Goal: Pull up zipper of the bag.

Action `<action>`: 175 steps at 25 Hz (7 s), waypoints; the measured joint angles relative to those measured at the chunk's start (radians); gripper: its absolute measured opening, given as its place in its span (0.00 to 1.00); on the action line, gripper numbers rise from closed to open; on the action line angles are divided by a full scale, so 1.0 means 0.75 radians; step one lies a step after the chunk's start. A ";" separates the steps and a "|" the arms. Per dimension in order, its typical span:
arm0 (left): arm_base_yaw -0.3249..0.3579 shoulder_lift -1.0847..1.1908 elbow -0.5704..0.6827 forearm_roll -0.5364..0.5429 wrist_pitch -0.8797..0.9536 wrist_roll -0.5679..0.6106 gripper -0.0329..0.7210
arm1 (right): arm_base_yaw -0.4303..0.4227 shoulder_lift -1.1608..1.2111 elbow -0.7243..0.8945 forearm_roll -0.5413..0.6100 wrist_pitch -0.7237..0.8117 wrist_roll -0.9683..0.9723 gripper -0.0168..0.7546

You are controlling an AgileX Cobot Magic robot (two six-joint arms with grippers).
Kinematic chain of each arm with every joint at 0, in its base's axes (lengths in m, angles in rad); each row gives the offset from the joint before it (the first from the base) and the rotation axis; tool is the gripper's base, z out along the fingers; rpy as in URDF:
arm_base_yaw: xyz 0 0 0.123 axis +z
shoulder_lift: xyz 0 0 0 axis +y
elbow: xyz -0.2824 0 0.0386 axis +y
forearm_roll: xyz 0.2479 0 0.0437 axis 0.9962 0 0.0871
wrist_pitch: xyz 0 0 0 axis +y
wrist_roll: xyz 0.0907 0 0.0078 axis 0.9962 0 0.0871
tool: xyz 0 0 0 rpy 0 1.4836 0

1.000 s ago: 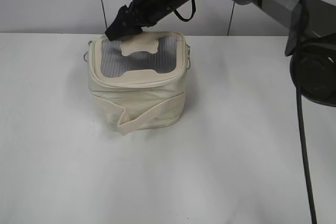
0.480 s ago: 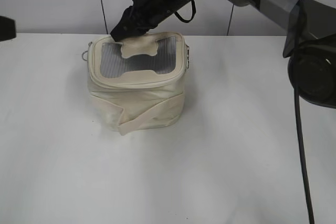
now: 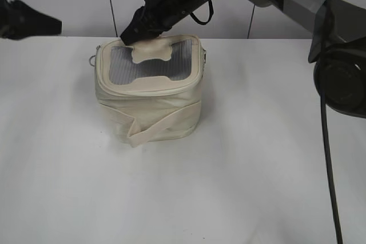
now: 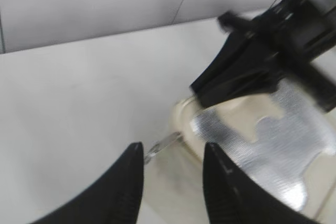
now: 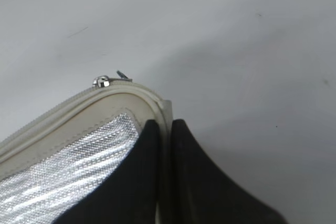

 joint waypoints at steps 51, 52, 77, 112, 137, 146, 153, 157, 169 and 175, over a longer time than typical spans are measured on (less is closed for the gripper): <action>-0.405 0.395 -0.174 0.169 -0.695 0.622 0.34 | -0.003 0.004 -0.001 0.005 0.000 0.056 0.07; -0.410 0.395 -0.179 0.167 -0.686 0.622 0.30 | -0.003 0.006 -0.001 0.005 0.000 0.056 0.07; -0.427 0.093 0.105 0.494 -0.702 0.247 0.04 | -0.002 0.008 -0.002 0.013 0.000 0.108 0.06; -1.076 -0.052 0.294 0.179 -0.889 0.005 0.07 | -0.013 0.009 -0.013 0.007 -0.002 0.237 0.19; -0.498 0.326 -0.602 0.496 -0.071 -0.313 0.58 | -0.363 -0.656 1.030 -0.185 -0.134 0.462 0.45; -0.551 0.585 -0.939 0.653 0.109 -0.348 0.58 | -0.363 -1.067 1.998 0.523 -0.952 -0.404 0.63; -0.565 0.656 -0.978 0.755 0.100 -0.373 0.58 | -0.357 -1.067 2.012 0.931 -0.876 -0.831 0.77; -0.565 0.668 -0.981 0.771 0.058 -0.380 0.58 | -0.357 -1.067 2.012 0.977 -0.862 -0.887 0.77; -0.565 0.709 -0.996 0.768 0.093 -0.397 0.21 | -0.357 -1.049 2.012 1.066 -0.857 -1.035 0.77; -0.566 0.709 -0.998 0.770 0.102 -0.394 0.11 | -0.356 -0.929 2.012 1.320 -0.792 -1.363 0.77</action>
